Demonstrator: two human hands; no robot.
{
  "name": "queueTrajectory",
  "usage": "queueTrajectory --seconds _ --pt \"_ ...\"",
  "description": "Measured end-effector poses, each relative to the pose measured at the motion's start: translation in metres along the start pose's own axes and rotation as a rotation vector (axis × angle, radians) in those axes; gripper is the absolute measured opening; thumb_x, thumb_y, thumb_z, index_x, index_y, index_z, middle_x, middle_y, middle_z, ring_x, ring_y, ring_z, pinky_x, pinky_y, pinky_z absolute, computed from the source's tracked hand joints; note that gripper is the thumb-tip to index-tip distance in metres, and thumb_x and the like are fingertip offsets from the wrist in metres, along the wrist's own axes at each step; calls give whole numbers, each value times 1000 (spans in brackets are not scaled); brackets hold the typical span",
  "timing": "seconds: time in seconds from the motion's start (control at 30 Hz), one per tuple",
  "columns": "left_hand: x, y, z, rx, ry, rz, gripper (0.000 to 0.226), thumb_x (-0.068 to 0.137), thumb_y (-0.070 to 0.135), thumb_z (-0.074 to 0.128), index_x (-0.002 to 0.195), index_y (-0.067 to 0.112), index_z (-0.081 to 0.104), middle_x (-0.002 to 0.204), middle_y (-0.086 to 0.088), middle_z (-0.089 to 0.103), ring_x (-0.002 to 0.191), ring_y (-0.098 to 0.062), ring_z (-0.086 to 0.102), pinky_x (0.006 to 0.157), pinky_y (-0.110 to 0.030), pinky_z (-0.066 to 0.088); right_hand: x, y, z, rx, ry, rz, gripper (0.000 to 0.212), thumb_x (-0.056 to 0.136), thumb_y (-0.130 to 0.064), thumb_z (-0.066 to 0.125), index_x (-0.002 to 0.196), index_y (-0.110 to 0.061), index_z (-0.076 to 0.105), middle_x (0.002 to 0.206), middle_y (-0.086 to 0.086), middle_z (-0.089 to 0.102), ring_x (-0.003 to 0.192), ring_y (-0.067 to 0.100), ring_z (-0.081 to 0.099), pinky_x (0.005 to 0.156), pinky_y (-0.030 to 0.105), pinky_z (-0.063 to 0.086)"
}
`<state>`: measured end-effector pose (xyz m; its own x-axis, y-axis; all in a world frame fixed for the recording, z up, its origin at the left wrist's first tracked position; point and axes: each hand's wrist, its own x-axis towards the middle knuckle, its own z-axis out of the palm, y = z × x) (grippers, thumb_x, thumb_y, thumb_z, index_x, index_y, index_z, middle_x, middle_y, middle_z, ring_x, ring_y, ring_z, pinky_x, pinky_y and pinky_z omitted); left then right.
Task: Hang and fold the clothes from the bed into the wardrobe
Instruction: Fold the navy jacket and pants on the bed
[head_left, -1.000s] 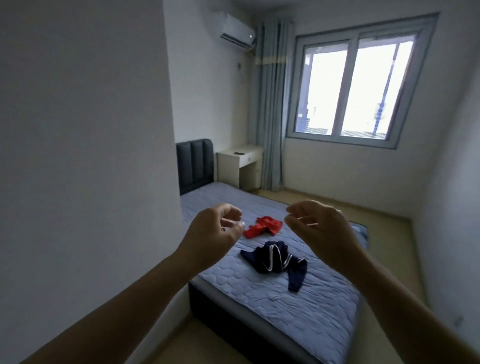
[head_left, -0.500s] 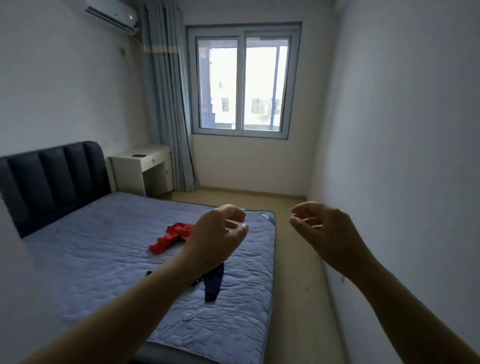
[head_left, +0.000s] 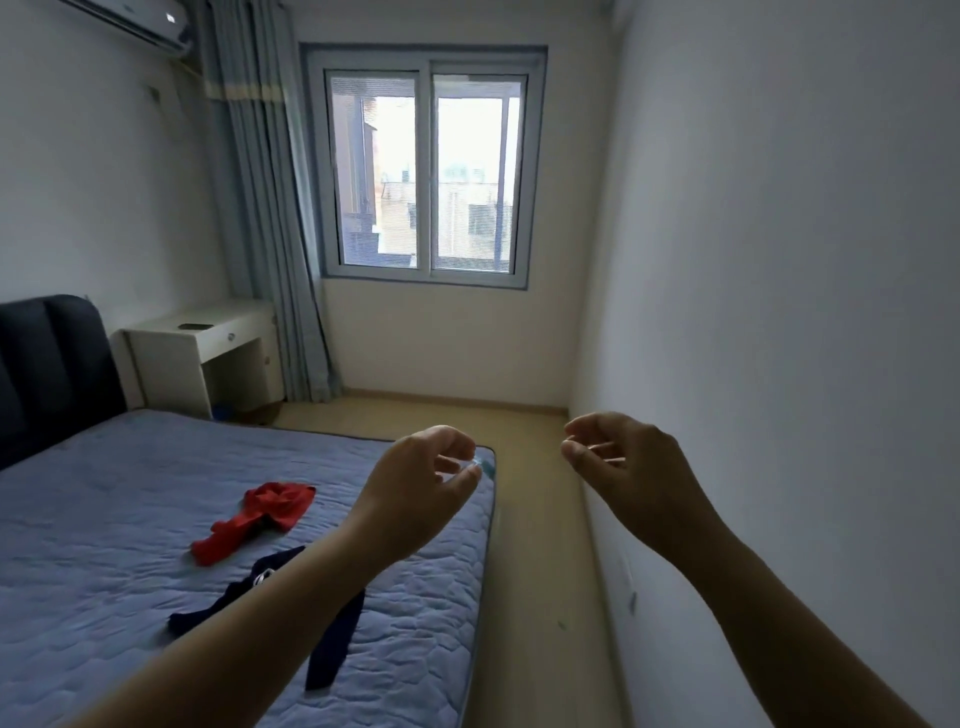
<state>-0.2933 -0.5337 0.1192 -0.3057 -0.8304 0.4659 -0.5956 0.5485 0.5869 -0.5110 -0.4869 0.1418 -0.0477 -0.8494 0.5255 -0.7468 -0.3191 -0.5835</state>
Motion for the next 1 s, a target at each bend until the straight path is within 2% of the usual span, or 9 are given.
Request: queueTrajectory --seconds 0.4,0.7,1.0 --pt "153 -85 34 -34 25 2 17 88 27 64 103 21 64 89 15 63 82 3 61 69 -10 50 143 76 52 -25 17 40 21 89 -31 65 105 -19 67 89 -11 68 78 -5 63 65 3 47" --pt "258 -142 88 -24 30 -33 16 88 27 64 103 21 63 90 13 63 83 1 62 72 -14 53 251 159 97 -8 -44 20 20 89 -30 66 105 -18 68 90 -9 70 79 -2 64 66 2 46" --pt "370 -192 142 -20 81 -209 17 89 25 63 105 20 62 96 8 66 89 -1 63 79 -21 55 397 259 151 55 -166 -60 10 87 -31 68 96 -26 66 80 -20 64 72 -8 63 64 8 50"
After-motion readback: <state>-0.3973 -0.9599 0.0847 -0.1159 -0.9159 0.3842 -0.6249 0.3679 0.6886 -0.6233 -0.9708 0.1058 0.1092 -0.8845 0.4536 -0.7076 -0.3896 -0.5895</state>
